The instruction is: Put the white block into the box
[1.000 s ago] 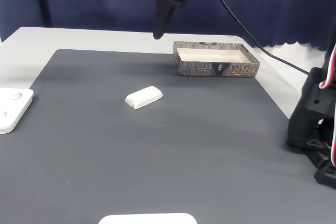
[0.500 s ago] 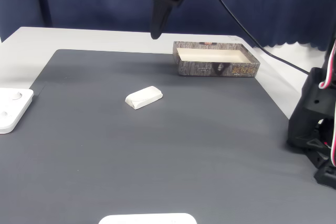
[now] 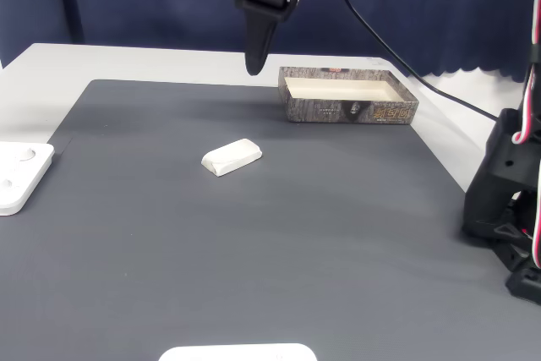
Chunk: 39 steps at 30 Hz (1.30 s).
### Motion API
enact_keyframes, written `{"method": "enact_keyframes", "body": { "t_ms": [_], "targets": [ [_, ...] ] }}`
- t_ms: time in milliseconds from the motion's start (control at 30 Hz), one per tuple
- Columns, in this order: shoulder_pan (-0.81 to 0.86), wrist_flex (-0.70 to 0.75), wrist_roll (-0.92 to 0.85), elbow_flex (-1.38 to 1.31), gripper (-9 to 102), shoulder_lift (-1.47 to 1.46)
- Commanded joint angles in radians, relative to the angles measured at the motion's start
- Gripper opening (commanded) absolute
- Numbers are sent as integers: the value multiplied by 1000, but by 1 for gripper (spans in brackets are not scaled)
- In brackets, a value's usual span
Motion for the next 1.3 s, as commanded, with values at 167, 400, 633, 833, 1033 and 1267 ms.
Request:
{"method": "enact_keyframes", "body": {
  "t_ms": [167, 400, 633, 833, 1033, 1267],
  "targets": [
    [3, 9, 2, -92, -2, -11],
    [-12, 9, 2, -101, -2, -60],
    [-23, 5, 3, -123, -2, -104],
    [-31, 5, 8, -140, -2, -132],
    [-43, 2, 8, -141, -2, -153],
    [-55, -8, 9, -143, -2, -181]
  ]
}}
